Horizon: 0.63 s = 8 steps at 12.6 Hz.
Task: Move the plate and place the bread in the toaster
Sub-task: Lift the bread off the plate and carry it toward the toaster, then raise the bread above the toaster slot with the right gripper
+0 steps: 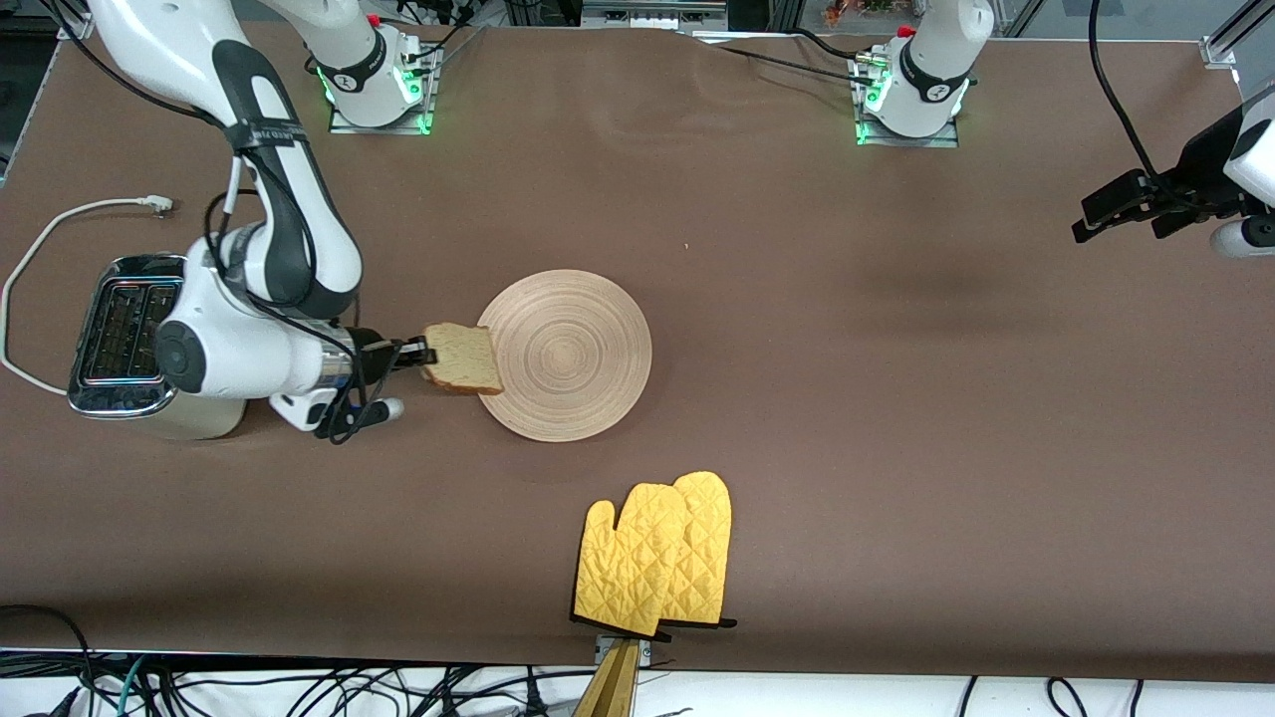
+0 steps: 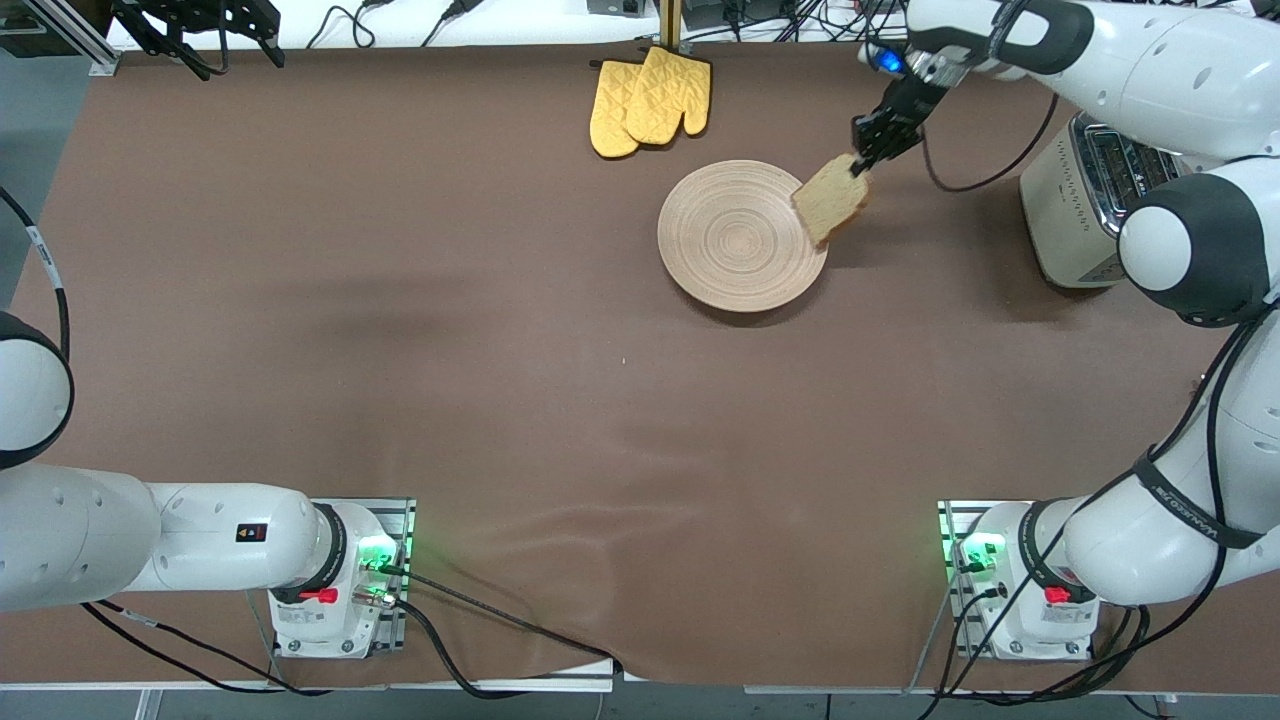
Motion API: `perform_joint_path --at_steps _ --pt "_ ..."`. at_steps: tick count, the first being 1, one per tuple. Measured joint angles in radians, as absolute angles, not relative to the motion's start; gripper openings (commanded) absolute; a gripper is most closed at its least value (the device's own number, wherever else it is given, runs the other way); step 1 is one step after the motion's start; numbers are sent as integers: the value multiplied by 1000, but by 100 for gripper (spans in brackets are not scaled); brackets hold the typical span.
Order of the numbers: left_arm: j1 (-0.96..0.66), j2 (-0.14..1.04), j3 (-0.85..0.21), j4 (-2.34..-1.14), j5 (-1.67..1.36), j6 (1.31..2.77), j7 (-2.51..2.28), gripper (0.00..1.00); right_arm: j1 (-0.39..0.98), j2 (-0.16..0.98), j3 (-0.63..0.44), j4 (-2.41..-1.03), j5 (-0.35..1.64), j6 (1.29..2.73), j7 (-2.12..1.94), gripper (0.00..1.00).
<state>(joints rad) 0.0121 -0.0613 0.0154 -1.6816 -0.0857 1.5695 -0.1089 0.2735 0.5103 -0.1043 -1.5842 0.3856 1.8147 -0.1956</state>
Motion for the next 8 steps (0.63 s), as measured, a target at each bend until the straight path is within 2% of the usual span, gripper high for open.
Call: perform_joint_path --at_steps 3,5,8 --pt "12 -60 15 -1679 -86 1568 -112 100 269 504 -217 -1408 204 1553 -197 0" --pt "12 -60 14 -1678 -86 1562 -122 100 263 502 -319 -1326 154 1396 -210 0" --pt "12 -60 13 -1675 -86 1534 -134 100 255 485 -432 -1257 2 1324 -226 0"
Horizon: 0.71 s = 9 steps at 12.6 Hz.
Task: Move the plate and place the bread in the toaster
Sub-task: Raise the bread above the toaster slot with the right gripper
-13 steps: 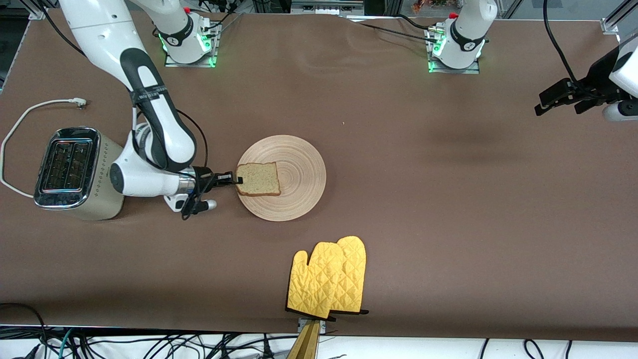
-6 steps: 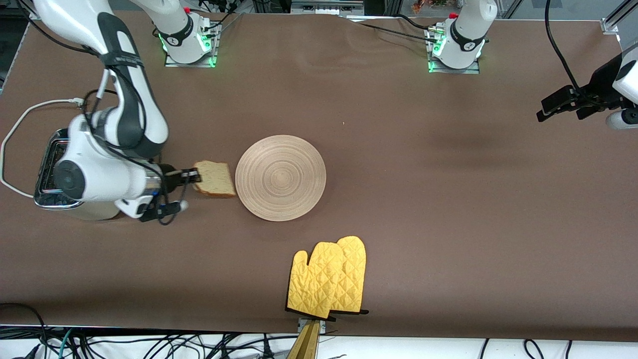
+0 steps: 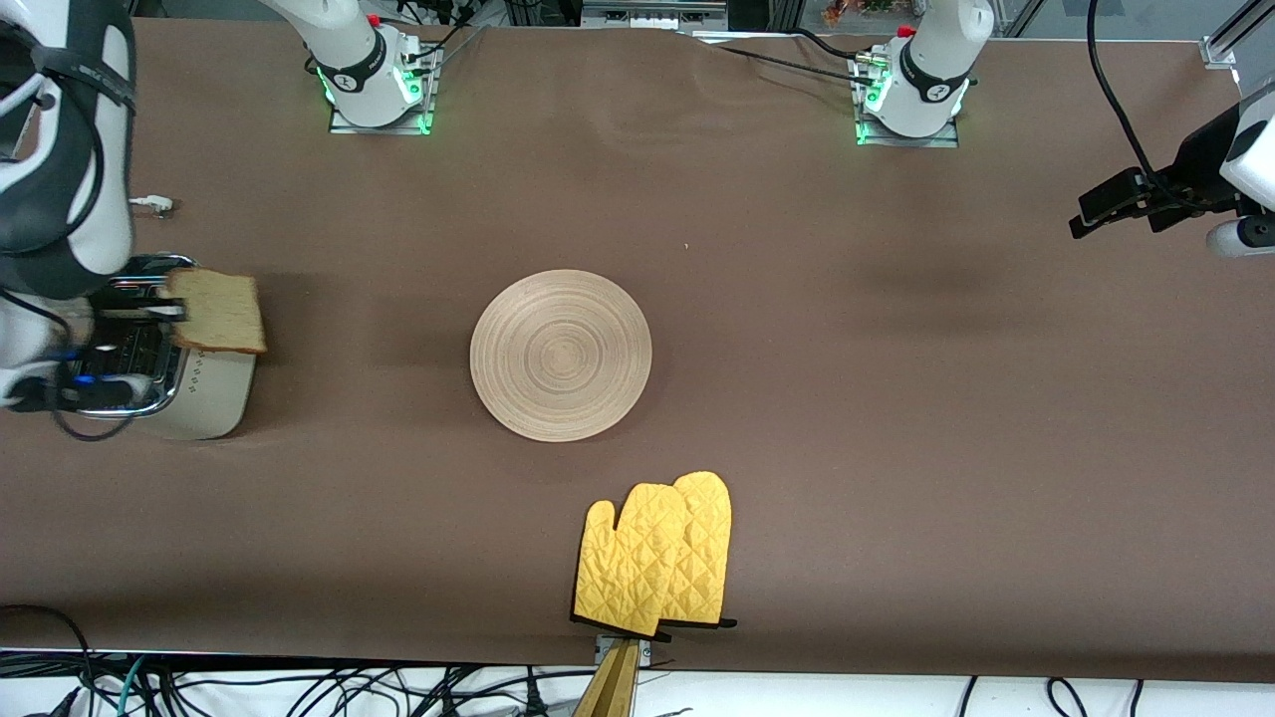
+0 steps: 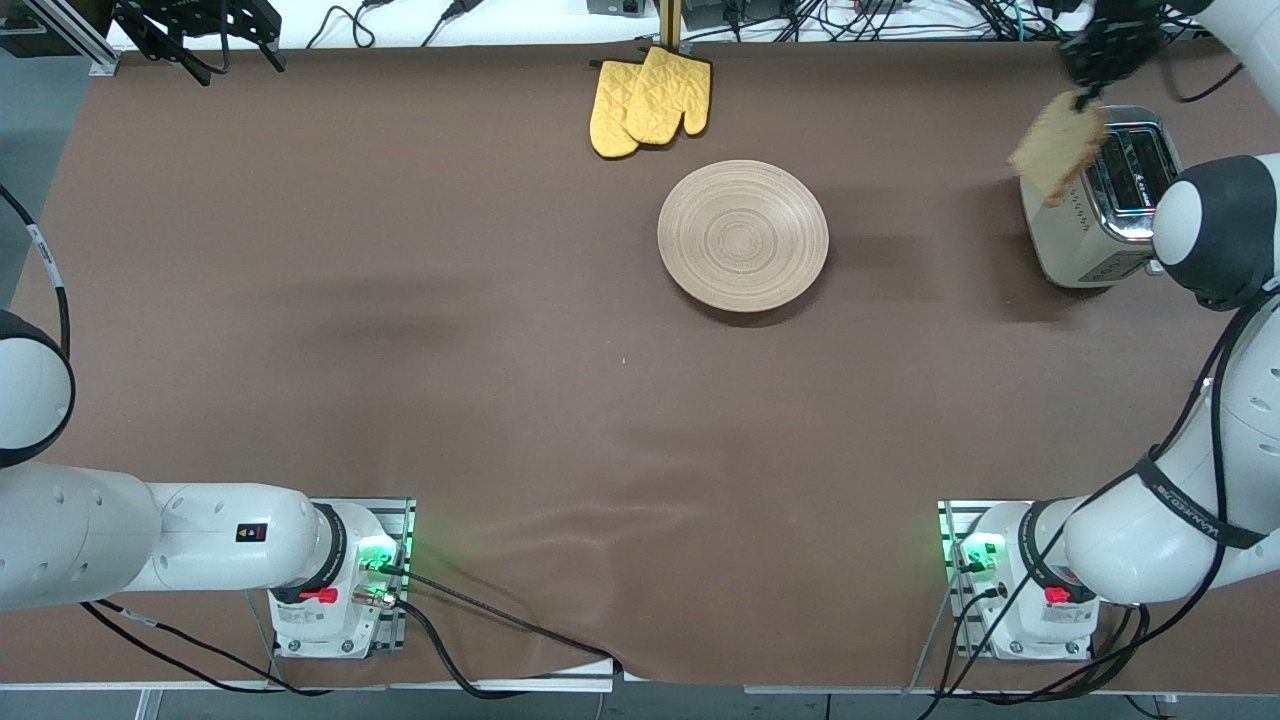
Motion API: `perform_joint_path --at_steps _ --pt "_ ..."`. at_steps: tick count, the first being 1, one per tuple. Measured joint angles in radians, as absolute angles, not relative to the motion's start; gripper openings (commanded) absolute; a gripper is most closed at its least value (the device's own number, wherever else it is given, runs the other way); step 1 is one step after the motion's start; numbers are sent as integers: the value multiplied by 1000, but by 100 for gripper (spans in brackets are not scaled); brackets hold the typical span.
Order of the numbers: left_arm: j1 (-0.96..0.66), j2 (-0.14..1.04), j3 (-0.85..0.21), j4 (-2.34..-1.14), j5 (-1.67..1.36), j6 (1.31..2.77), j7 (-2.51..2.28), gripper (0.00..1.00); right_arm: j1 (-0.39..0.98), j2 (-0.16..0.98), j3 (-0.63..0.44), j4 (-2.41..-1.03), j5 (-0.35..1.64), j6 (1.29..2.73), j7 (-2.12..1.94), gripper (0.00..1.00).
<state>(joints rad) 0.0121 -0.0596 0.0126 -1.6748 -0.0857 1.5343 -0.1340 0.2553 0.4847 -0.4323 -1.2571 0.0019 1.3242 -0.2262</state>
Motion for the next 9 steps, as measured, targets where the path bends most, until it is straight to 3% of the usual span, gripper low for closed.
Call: perform_joint_path --at_steps 3,9 --pt "12 -60 10 -1671 -86 1531 -135 100 255 461 -462 -1210 -111 1323 -222 0" --pt "12 -59 0 -1670 -86 1530 -137 100 241 488 -511 -1223 -117 1441 -220 0"
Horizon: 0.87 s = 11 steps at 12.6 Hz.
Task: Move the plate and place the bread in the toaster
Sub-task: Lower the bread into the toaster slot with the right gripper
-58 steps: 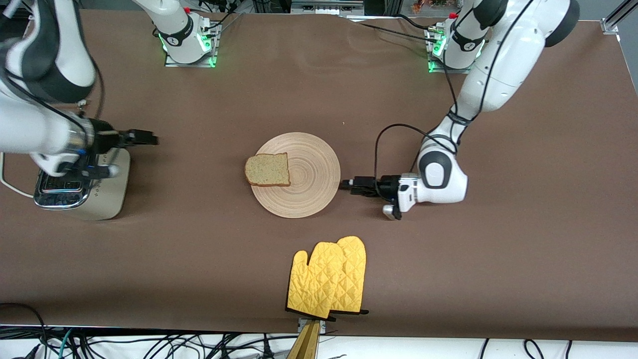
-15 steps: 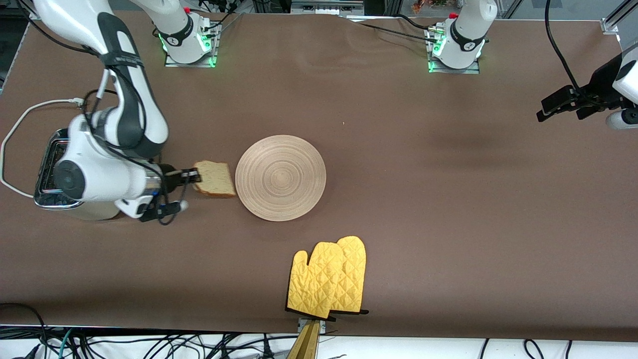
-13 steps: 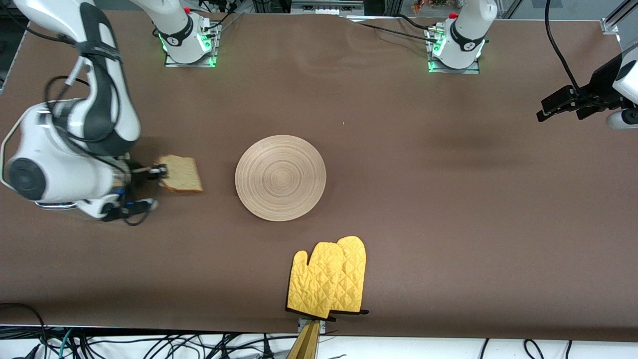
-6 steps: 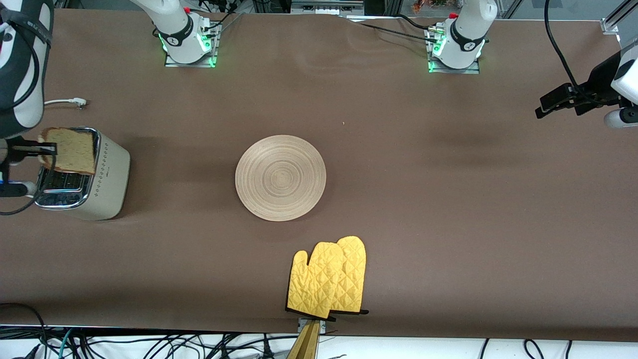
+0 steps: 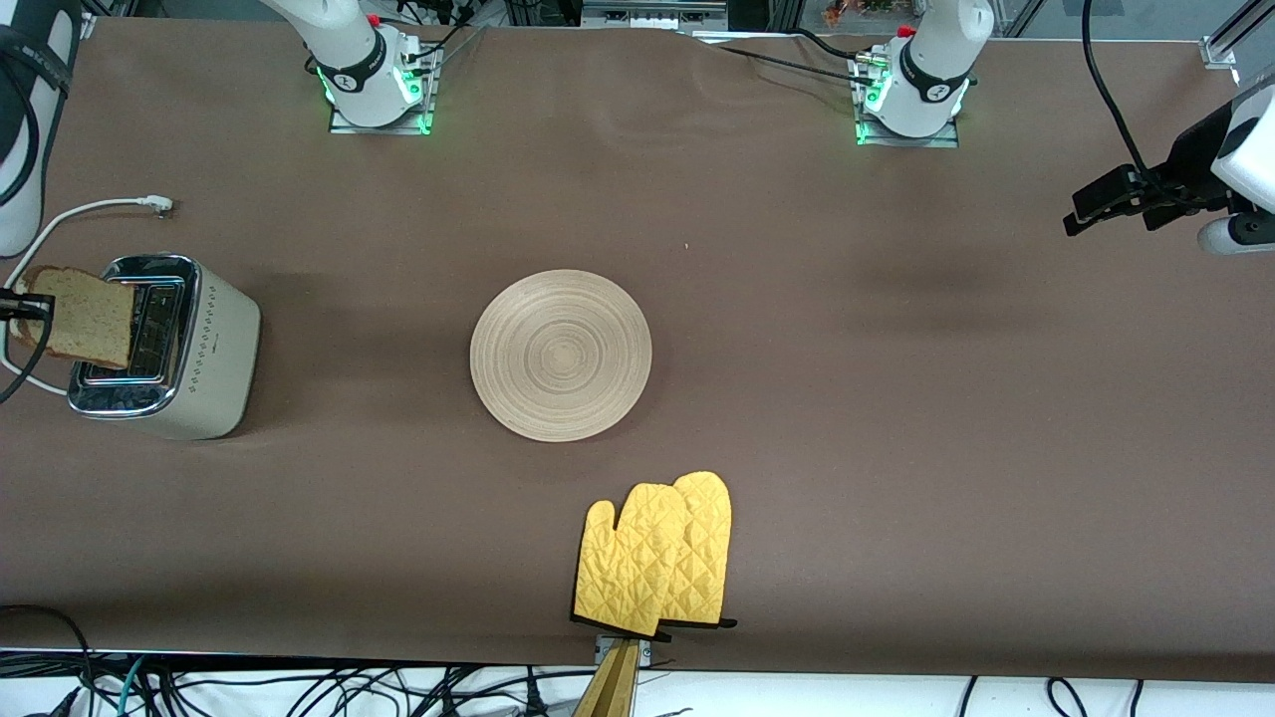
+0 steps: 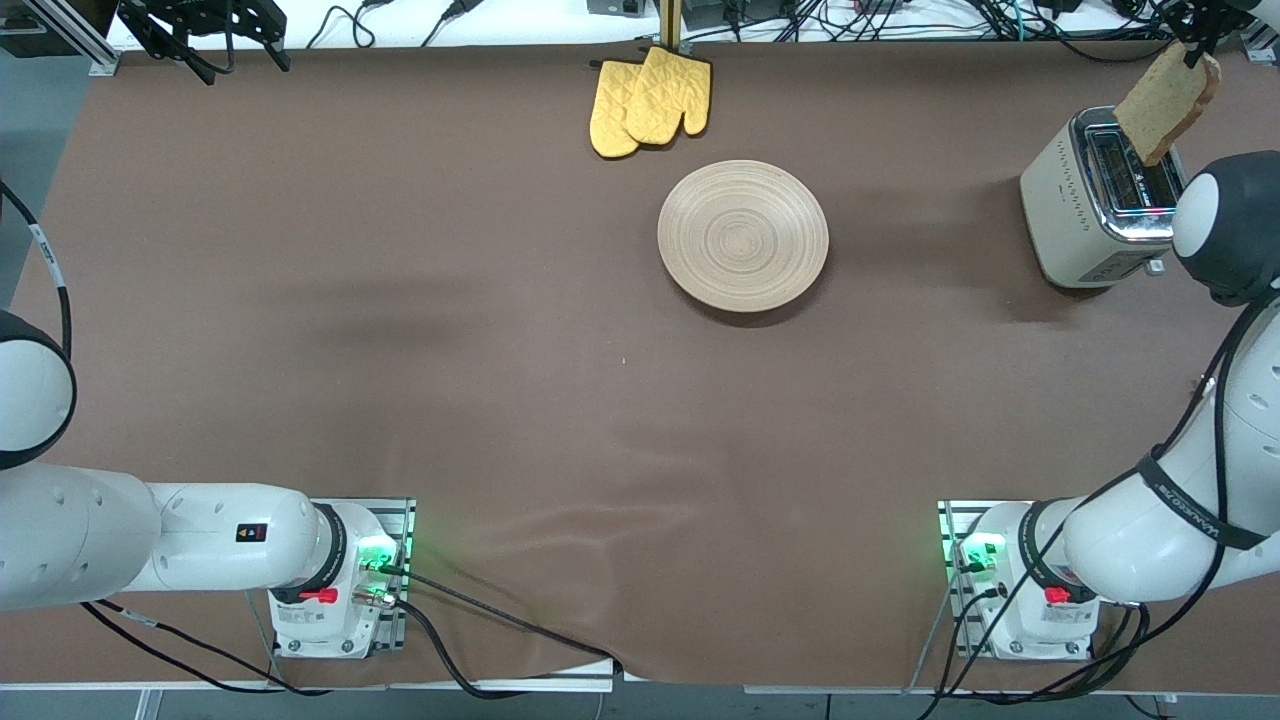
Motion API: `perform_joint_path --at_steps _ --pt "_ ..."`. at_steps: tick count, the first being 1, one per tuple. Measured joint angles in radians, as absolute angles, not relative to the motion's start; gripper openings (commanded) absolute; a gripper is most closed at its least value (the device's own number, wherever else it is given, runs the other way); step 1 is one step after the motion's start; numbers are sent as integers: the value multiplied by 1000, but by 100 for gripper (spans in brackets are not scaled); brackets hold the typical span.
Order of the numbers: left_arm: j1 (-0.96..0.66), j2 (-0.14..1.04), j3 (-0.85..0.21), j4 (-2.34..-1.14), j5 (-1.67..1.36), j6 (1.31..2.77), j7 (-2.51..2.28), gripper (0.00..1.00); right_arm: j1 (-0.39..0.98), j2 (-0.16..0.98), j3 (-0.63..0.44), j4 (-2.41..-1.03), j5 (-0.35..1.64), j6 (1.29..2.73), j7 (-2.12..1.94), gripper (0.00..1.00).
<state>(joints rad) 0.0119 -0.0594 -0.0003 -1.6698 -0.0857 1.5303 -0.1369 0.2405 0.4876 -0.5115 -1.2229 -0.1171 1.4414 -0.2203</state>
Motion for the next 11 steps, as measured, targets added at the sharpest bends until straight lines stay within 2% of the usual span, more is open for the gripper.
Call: perform_joint_path --at_steps 11 --pt "12 -59 0 -1670 -86 1529 -137 100 237 525 -512 -1330 -113 1486 -216 0"
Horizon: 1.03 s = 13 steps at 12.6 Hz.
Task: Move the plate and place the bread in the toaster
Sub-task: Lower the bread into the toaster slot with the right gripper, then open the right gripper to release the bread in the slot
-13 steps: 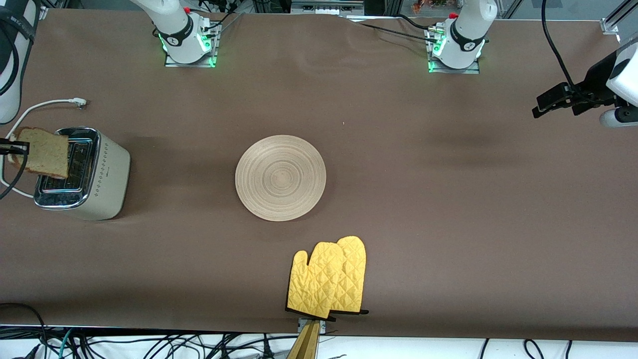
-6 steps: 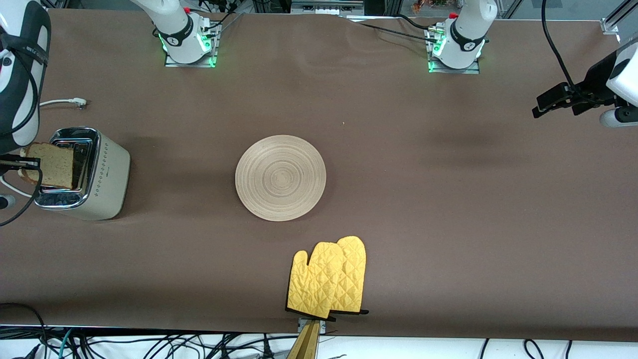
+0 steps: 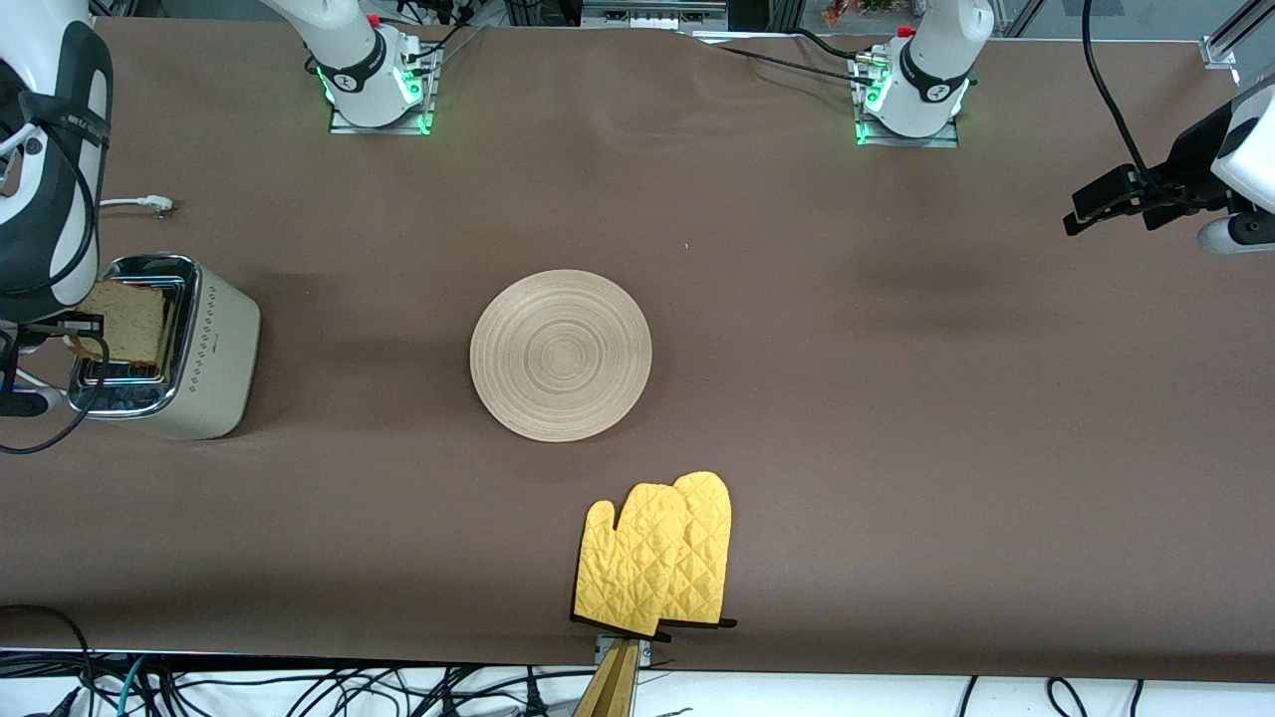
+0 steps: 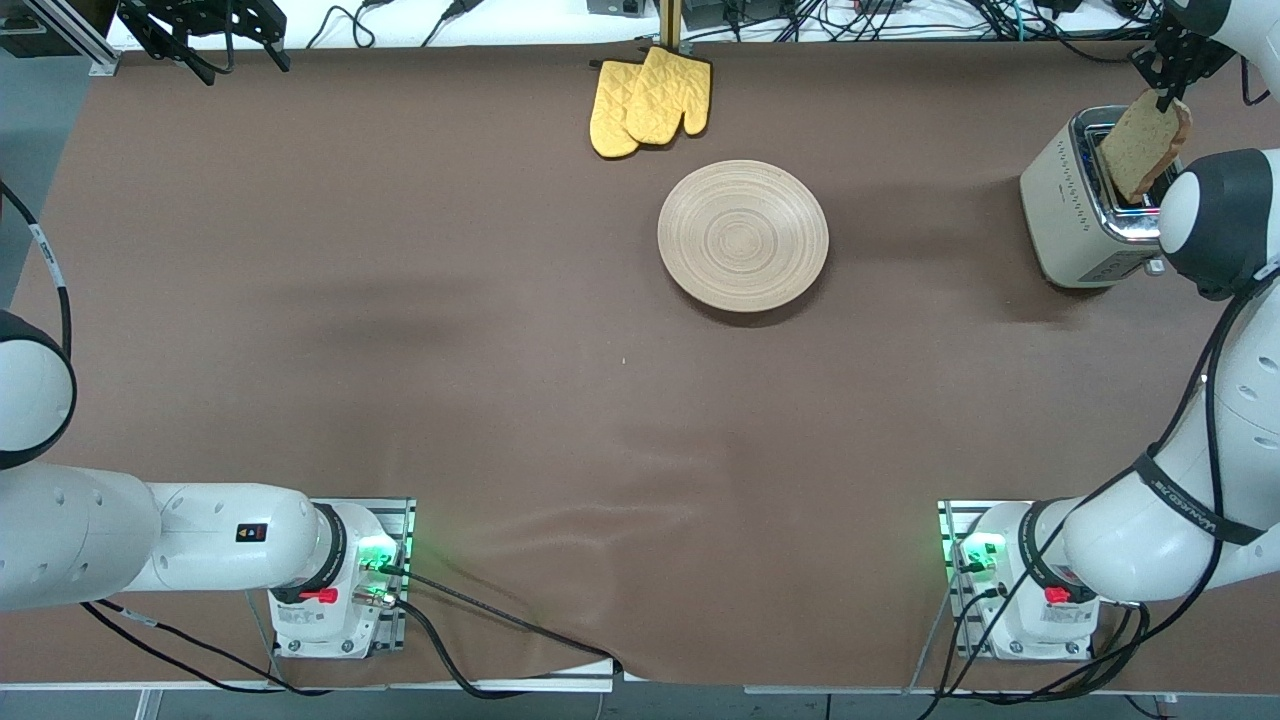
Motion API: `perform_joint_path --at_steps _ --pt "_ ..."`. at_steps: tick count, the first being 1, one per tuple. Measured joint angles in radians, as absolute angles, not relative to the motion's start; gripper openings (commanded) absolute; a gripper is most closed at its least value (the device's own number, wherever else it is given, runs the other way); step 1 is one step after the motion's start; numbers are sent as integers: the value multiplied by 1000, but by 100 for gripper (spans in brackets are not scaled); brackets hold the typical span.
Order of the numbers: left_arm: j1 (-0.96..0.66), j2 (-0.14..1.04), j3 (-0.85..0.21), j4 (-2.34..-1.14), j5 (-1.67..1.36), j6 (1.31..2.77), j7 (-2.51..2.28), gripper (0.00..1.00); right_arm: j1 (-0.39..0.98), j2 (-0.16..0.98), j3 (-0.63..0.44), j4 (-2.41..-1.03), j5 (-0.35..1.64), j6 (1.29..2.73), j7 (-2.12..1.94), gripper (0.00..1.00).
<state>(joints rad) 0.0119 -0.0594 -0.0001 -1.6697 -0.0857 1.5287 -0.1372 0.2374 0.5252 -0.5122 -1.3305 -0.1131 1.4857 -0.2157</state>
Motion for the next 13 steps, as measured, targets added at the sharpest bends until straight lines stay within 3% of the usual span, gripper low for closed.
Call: perform_joint_path --at_steps 2,3,4,9,13 --pt "12 -59 0 -1670 -86 1528 -137 100 237 529 -512 -1337 -113 1489 -215 0" --pt "12 -59 0 -1670 -86 1528 -137 100 237 530 -512 -1337 -113 1498 -215 53" --pt "12 -59 0 -1670 -86 1528 -137 100 238 530 -512 -1337 -113 1513 -214 100" --pt "12 -59 1 -1670 -86 1527 -137 100 241 512 -512 -1331 -59 1535 -216 100" --pt "13 -59 2 -1670 -86 1527 -137 100 274 427 -483 -1295 -2 1483 -339 100"
